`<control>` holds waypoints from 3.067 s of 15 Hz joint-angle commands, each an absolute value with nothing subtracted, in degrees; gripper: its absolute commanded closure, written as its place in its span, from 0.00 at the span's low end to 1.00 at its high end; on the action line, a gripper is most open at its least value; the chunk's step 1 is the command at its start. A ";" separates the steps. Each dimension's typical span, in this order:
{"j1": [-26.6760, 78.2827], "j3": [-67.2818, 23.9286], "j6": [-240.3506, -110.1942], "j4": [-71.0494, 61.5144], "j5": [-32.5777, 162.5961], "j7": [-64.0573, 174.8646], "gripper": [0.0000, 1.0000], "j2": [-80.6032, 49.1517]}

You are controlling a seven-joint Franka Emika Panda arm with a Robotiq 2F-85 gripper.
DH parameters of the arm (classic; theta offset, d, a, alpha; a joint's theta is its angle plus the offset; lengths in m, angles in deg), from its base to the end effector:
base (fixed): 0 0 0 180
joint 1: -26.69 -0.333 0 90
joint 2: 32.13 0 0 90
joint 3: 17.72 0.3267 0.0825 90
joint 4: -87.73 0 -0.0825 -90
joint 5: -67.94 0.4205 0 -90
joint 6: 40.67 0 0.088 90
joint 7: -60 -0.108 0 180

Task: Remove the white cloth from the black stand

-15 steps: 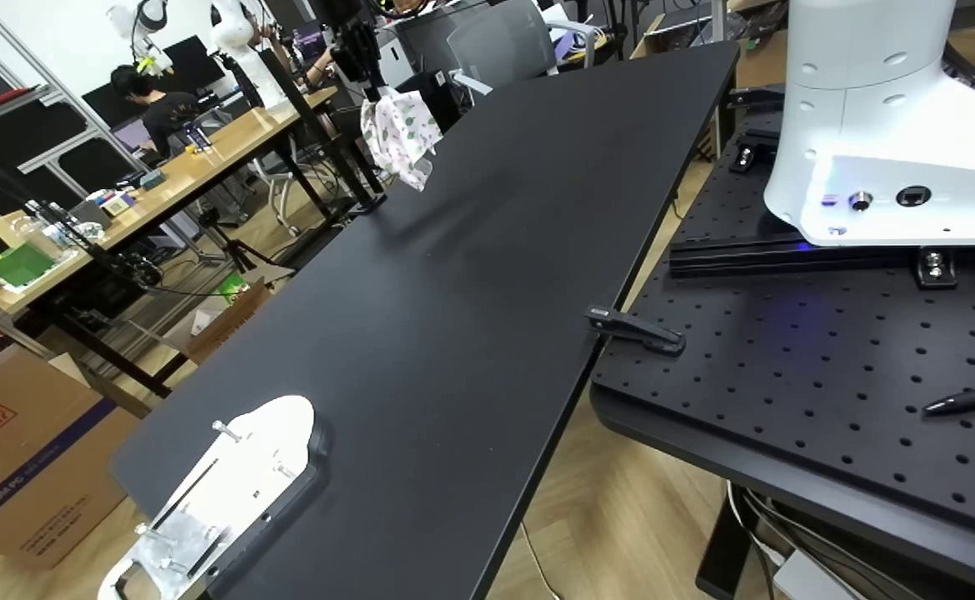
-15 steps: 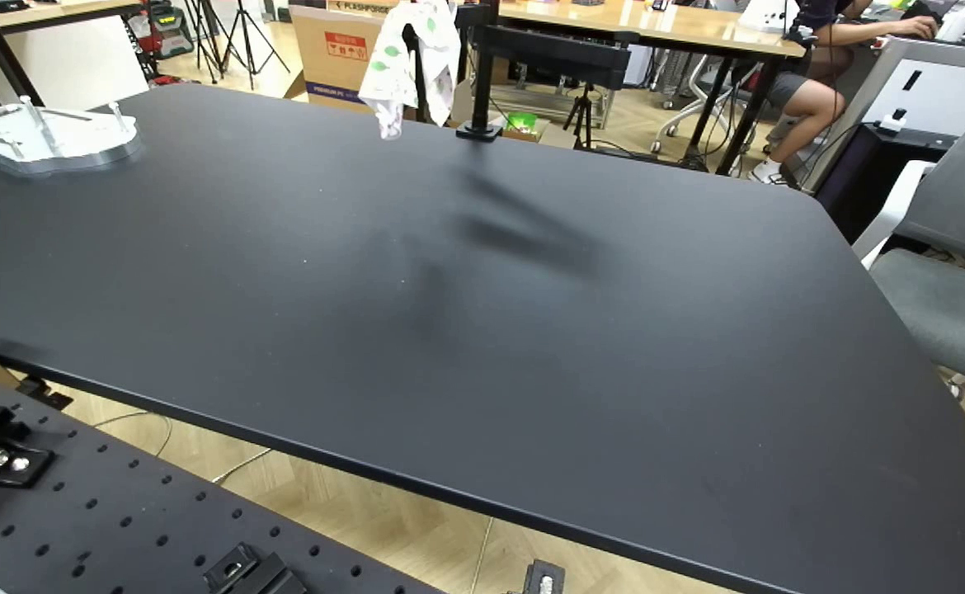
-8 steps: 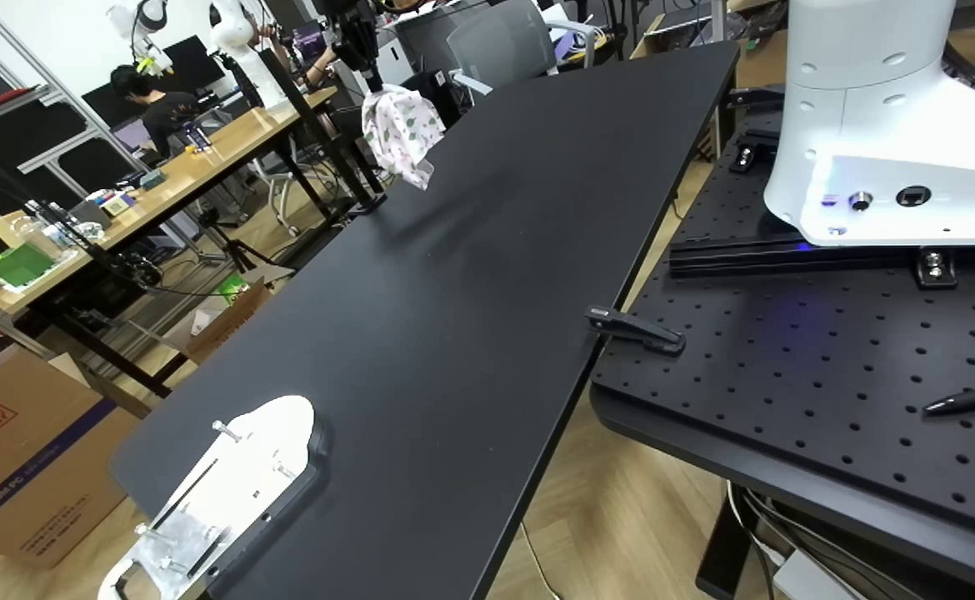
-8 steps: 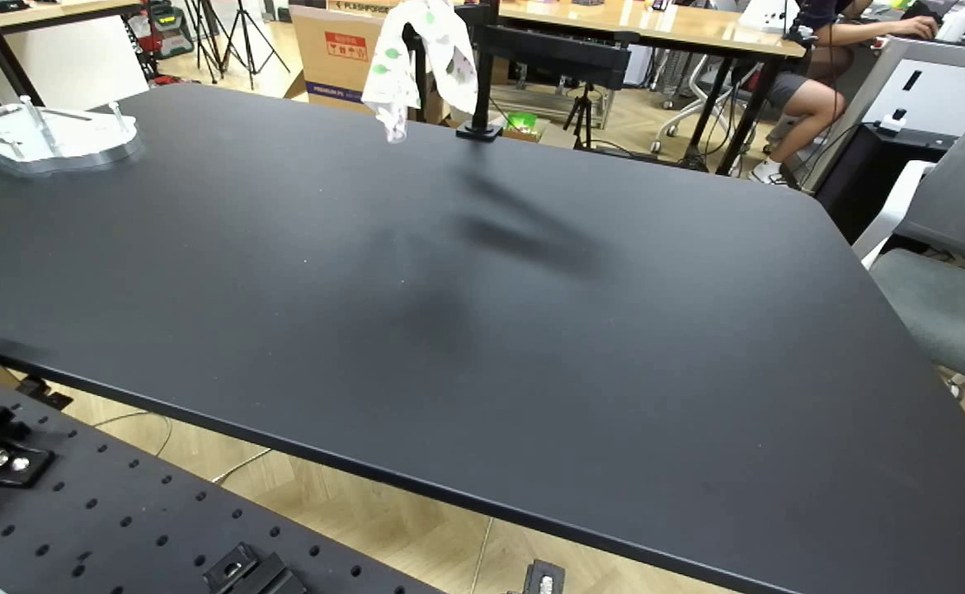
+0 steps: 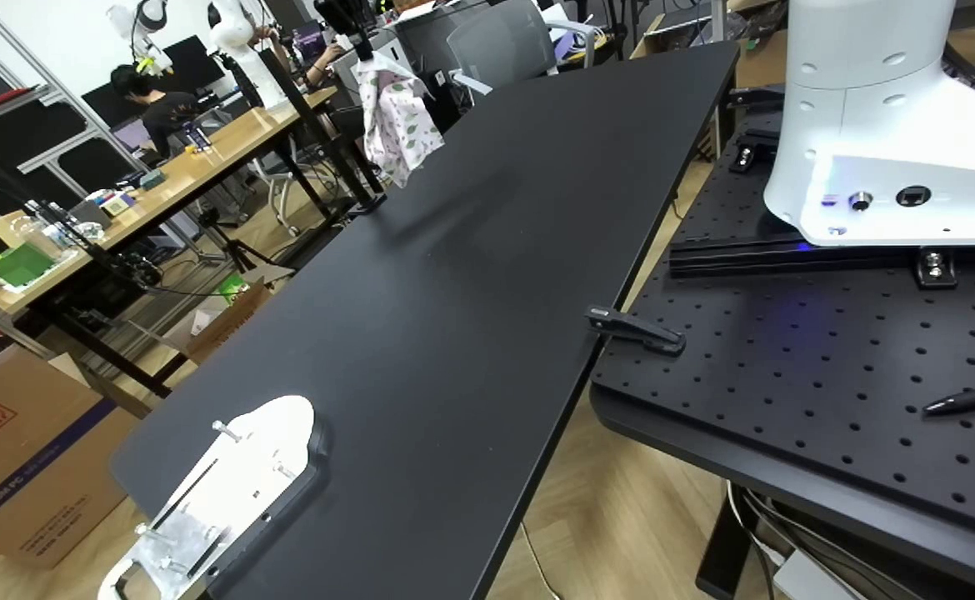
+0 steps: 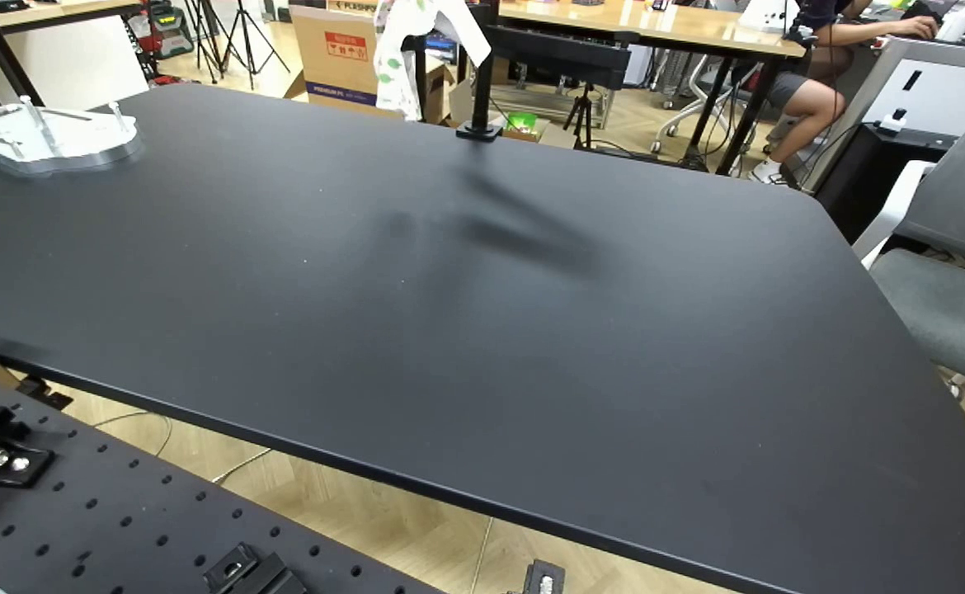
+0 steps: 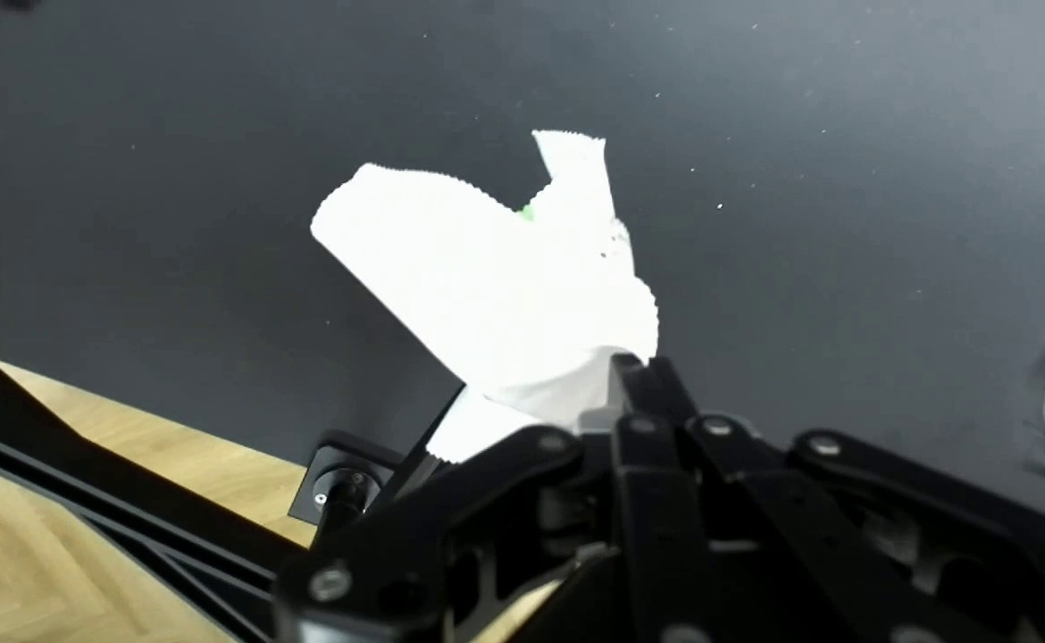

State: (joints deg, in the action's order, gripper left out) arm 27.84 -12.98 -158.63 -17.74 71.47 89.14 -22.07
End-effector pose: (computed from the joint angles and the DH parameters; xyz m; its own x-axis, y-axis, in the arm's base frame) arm 0.6444 0.0416 0.4298 0.8553 0.5133 0.0706 0.5166 -0.8553 -0.0408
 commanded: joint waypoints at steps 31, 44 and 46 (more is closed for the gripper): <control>32.02 -25.81 -170.37 -57.12 71.53 81.25 0.60 -45.13; 27.52 -22.77 -159.13 -53.40 79.56 77.65 0.00 -48.53; 27.42 -21.99 -159.94 -53.04 78.64 75.57 0.00 -48.52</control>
